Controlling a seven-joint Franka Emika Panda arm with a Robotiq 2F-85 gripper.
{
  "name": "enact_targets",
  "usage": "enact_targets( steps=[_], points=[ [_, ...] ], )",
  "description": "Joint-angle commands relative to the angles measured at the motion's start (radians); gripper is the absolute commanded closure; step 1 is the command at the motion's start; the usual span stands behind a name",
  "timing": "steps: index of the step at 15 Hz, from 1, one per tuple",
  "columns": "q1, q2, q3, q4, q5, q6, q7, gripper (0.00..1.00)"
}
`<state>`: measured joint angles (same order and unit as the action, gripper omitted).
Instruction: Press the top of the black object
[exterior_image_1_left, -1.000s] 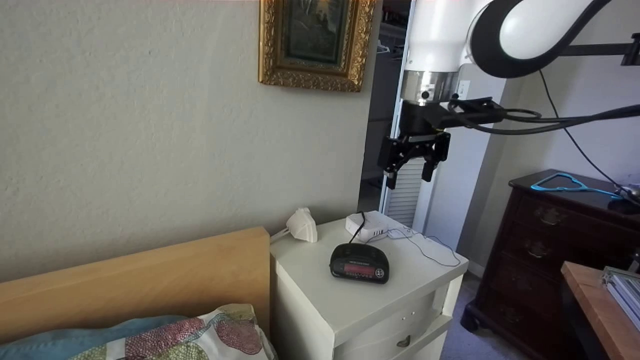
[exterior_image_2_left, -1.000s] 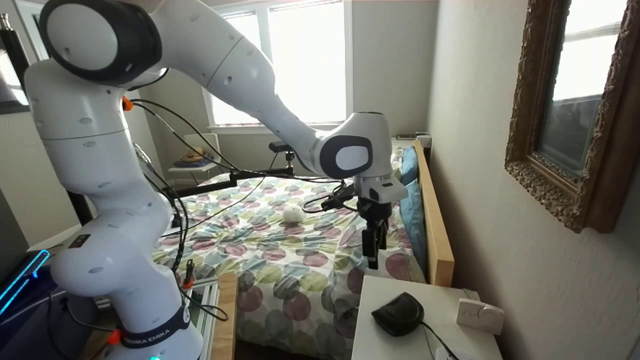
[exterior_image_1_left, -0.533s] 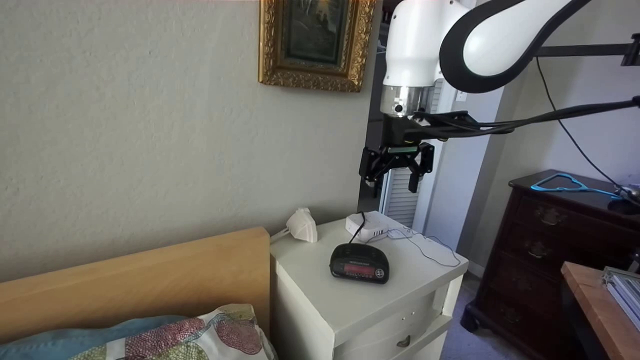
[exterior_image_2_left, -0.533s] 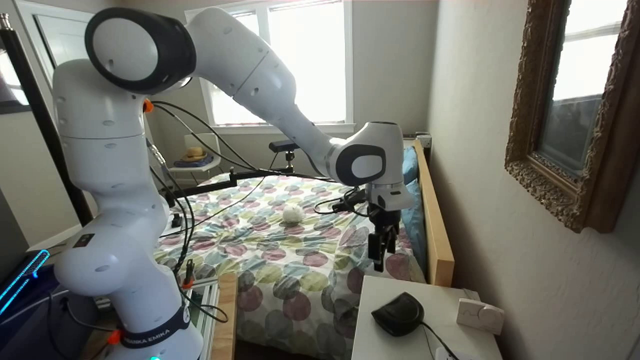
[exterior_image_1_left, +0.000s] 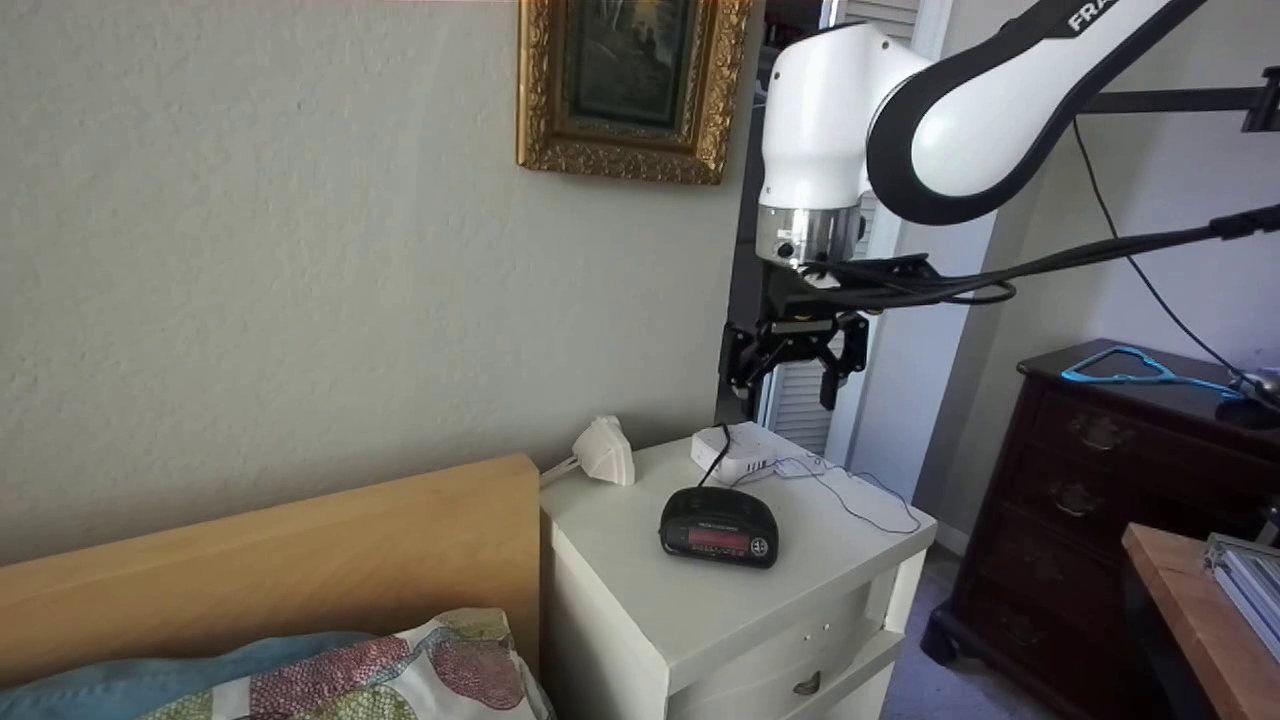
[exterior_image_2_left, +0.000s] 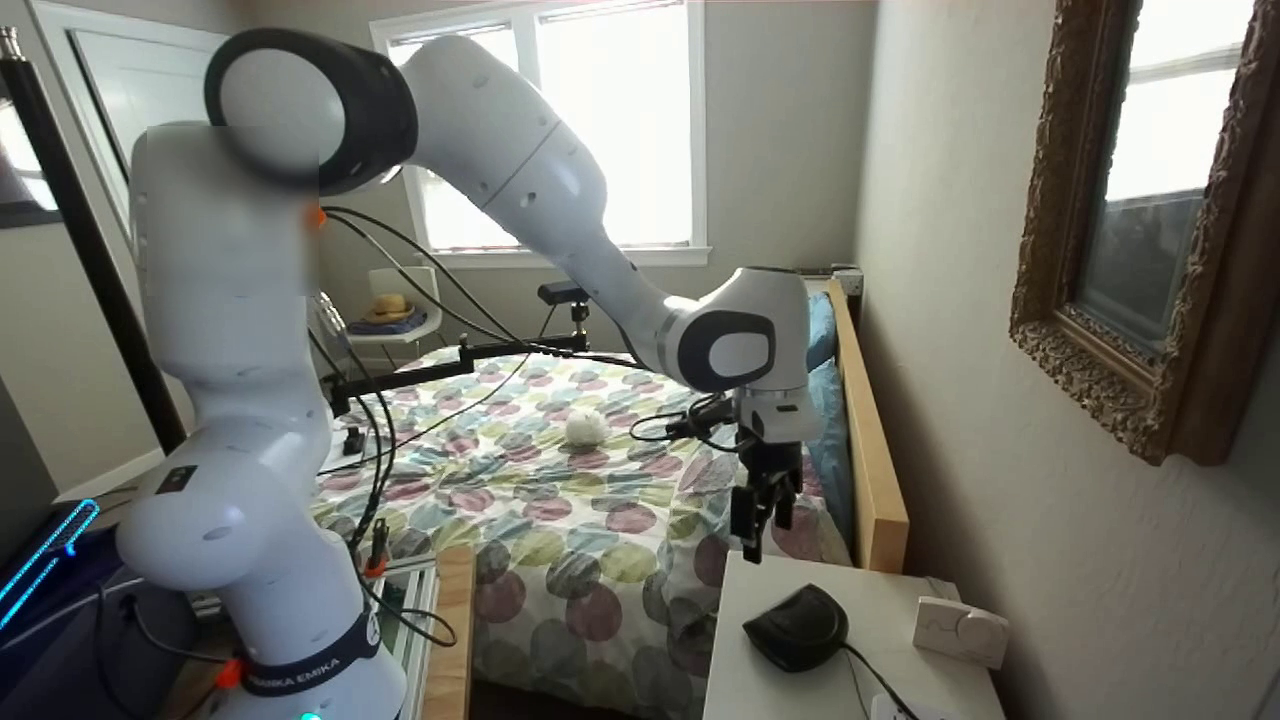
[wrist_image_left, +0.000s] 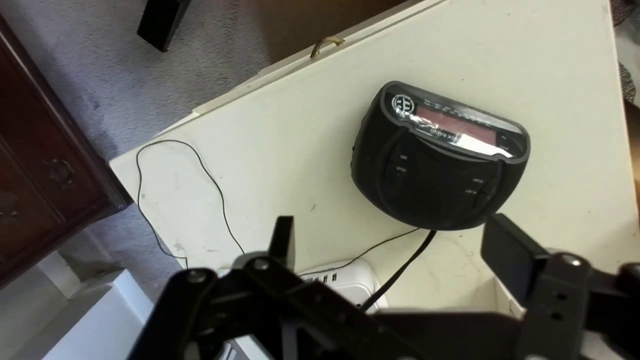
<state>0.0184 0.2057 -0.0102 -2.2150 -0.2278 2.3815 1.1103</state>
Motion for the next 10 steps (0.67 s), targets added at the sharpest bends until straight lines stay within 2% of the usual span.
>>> enact_targets(
  steps=[1,2,10],
  points=[
    [0.056,0.103,-0.033,0.062,-0.02,0.012,0.125,0.34],
    [0.066,0.126,-0.039,0.074,-0.012,0.02,0.146,0.43],
    [0.086,0.255,-0.054,0.185,0.067,0.049,0.163,0.98]
  ],
)
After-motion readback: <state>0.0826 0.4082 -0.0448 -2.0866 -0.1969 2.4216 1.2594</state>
